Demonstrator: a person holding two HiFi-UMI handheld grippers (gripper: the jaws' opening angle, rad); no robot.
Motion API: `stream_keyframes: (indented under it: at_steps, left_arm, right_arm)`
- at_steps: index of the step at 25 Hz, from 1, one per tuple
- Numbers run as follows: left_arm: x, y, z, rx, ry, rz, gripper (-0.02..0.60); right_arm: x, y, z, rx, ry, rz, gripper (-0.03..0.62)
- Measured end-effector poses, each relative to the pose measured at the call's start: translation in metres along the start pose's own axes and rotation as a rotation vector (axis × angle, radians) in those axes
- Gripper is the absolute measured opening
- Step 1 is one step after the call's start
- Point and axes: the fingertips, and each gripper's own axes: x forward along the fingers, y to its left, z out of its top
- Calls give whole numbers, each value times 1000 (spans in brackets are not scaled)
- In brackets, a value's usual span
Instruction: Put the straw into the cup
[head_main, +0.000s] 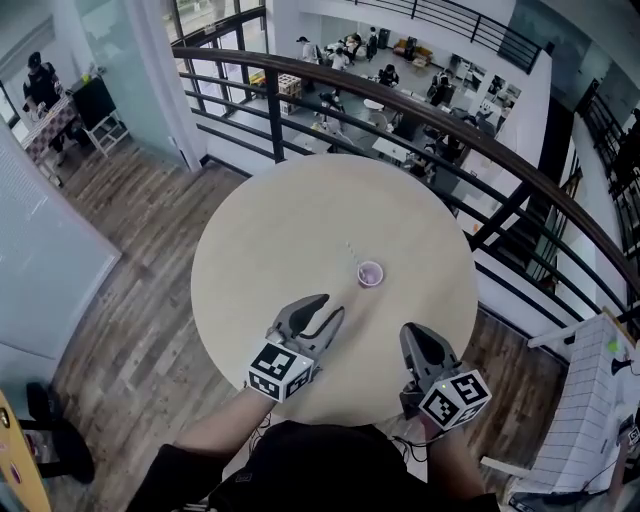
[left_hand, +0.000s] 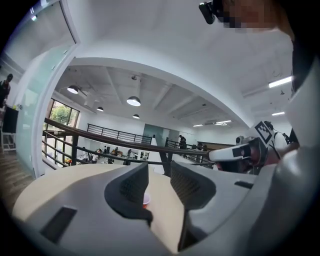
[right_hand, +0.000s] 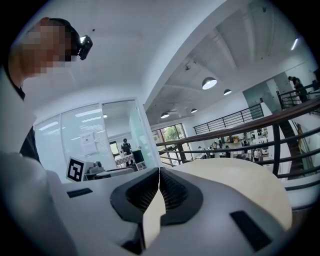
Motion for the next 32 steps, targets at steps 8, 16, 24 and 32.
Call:
stream_keyframes:
  at_steps: [8, 16, 24, 32]
  left_arm:
    - [-19, -48, 45, 70, -59, -19, 135]
    - [-42, -70, 55, 113, -82, 22, 42]
    - [-53, -82, 61, 117, -116, 55, 8]
    - [-55, -73, 61, 119, -91, 62, 8]
  right_arm:
    - [-40, 0, 30, -40, -48, 8, 23]
    - [-70, 11, 45, -60, -98, 25, 21]
    - [-76, 11, 40, -53, -102, 52, 21]
    - [-66, 21, 43, -88, -90, 85, 21]
